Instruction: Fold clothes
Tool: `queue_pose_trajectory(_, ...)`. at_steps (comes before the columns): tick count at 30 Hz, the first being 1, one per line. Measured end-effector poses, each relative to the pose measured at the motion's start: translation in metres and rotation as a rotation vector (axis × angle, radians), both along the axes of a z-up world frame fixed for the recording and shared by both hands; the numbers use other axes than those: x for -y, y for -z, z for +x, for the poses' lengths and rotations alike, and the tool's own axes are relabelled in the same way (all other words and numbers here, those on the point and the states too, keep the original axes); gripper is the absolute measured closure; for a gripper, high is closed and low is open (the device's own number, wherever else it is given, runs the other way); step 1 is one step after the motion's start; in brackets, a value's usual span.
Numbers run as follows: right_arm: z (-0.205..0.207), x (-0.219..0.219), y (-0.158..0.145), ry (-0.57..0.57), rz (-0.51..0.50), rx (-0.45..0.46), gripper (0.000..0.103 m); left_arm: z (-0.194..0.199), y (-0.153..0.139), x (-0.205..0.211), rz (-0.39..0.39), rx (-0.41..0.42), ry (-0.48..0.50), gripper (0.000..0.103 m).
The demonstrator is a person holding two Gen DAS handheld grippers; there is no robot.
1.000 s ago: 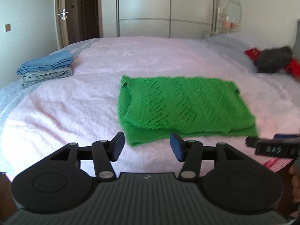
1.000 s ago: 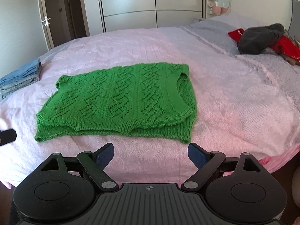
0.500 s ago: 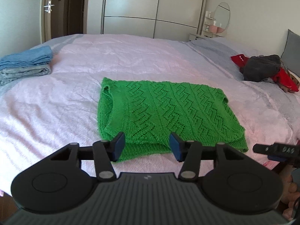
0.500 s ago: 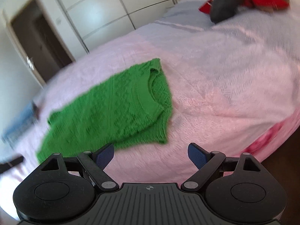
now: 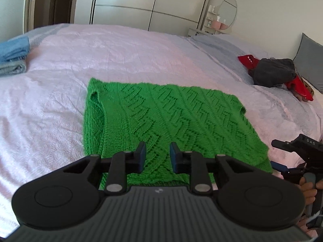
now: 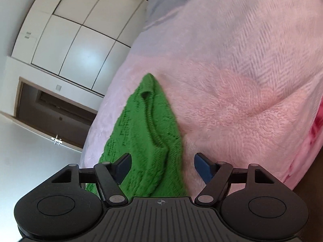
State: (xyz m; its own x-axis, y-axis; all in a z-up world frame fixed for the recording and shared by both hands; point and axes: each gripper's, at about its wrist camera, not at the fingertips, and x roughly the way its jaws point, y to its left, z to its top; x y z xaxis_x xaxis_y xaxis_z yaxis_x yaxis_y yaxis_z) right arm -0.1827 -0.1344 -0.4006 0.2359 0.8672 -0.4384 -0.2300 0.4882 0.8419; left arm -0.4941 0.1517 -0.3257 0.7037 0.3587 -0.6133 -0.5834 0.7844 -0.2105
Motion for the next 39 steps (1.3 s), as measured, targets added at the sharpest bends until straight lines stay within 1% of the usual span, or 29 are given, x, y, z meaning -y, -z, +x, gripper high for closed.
queue_pose_trajectory(1, 0.003, -0.002, 0.004, -0.007, 0.011, -0.016, 0.036, 0.001, 0.006, -0.005, -0.013, -0.01, -0.004, 0.083)
queue_pose_trajectory(2, 0.005, -0.004, 0.008, -0.017, 0.025, -0.029, 0.046, 0.001, 0.012, -0.01, -0.026, -0.02, -0.009, 0.084)
queue_pose_trajectory(3, 0.007, -0.006, 0.012, -0.029, 0.039, -0.043, 0.05, 0.001, 0.019, -0.014, -0.043, -0.033, -0.013, 0.087)
queue_pose_trajectory(4, 0.007, -0.008, 0.015, -0.039, 0.053, -0.054, 0.051, 0.001, 0.026, -0.018, -0.061, -0.047, -0.016, 0.087)
queue_pose_trajectory(9, 0.009, -0.014, 0.027, -0.052, 0.126, -0.076, 0.052, -0.007, 0.036, -0.022, -0.089, -0.007, -0.006, 0.086)
queue_pose_trajectory(13, 0.007, -0.02, 0.025, -0.051, 0.12, -0.069, 0.053, -0.007, 0.039, -0.026, -0.115, 0.006, -0.004, 0.086)
queue_pose_trajectory(14, 0.006, -0.023, 0.023, -0.055, 0.11, -0.06, 0.059, -0.007, 0.04, -0.026, -0.116, 0.007, -0.003, 0.086)
queue_pose_trajectory(15, 0.006, -0.026, 0.021, -0.063, 0.092, -0.048, 0.068, -0.006, 0.04, -0.026, -0.114, 0.007, -0.003, 0.087)
queue_pose_trajectory(17, 0.002, -0.03, 0.016, -0.075, 0.058, -0.024, 0.07, -0.006, 0.041, -0.025, -0.11, 0.007, -0.001, 0.087)
queue_pose_trajectory(18, 0.001, -0.033, 0.013, -0.08, 0.032, -0.001, 0.079, -0.007, 0.041, -0.026, -0.111, 0.009, 0.0, 0.087)
queue_pose_trajectory(21, -0.005, -0.042, 0.001, -0.098, -0.072, 0.082, 0.084, -0.007, 0.041, -0.027, -0.116, 0.016, 0.002, 0.087)
queue_pose_trajectory(24, -0.014, -0.055, -0.016, -0.121, -0.215, 0.164, 0.085, -0.009, 0.042, -0.03, -0.129, 0.028, 0.006, 0.087)
queue_pose_trajectory(26, -0.023, -0.071, -0.032, -0.149, -0.34, 0.248, 0.085, -0.01, 0.041, -0.032, -0.143, 0.039, 0.008, 0.087)
queue_pose_trajectory(28, -0.038, -0.091, -0.052, -0.183, -0.488, 0.376, 0.085, -0.013, 0.04, -0.036, -0.166, 0.058, 0.005, 0.087)
queue_pose_trajectory(30, -0.061, -0.111, -0.074, -0.208, -0.607, 0.538, 0.085, -0.019, 0.037, -0.041, -0.202, 0.102, -0.002, 0.088)
queue_pose_trajectory(32, -0.09, -0.132, -0.097, -0.23, -0.682, 0.732, 0.085, -0.032, 0.034, -0.048, -0.238, 0.157, -0.025, 0.088)
queue_pose_trajectory(34, -0.122, -0.154, -0.117, -0.269, -0.695, 0.899, 0.086, -0.048, 0.03, -0.056, -0.261, 0.204, -0.054, 0.088)
queue_pose_trajectory(36, -0.155, -0.18, -0.128, -0.324, -0.685, 1.054, 0.086, -0.066, 0.027, -0.064, -0.268, 0.236, -0.09, 0.088)
queue_pose_trajectory(37, -0.174, -0.193, -0.129, -0.36, -0.677, 1.128, 0.086, -0.078, 0.026, -0.07, -0.276, 0.251, -0.115, 0.088)
queue_pose_trajectory(39, -0.211, -0.214, -0.125, -0.445, -0.651, 1.256, 0.086, -0.095, 0.029, -0.08, -0.289, 0.248, -0.16, 0.088)
